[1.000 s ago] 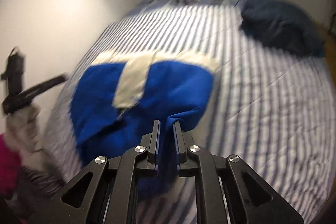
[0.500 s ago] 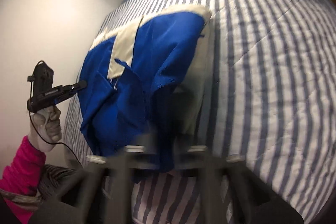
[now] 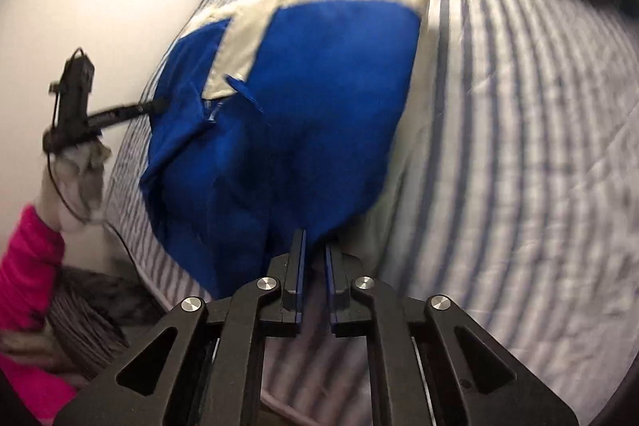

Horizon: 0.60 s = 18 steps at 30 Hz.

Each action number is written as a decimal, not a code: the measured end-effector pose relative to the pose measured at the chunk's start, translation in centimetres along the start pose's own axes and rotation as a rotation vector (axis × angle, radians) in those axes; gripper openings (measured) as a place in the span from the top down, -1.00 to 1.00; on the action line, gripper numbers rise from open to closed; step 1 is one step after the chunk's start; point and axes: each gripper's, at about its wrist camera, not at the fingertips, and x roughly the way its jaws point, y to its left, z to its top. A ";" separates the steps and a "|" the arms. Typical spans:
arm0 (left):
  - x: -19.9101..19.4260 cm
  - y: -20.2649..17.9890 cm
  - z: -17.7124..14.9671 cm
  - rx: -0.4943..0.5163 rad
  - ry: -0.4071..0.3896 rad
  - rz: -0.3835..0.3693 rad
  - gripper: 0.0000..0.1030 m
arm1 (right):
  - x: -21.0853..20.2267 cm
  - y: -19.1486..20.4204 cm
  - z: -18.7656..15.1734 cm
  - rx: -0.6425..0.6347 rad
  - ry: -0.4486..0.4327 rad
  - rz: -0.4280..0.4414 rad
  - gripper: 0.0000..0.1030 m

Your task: Fold large clothes

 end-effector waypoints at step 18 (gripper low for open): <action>4.6 -5.8 7.3 0.101 -0.137 0.095 0.47 | 1.6 0.7 10.9 -0.118 -0.324 -0.251 0.60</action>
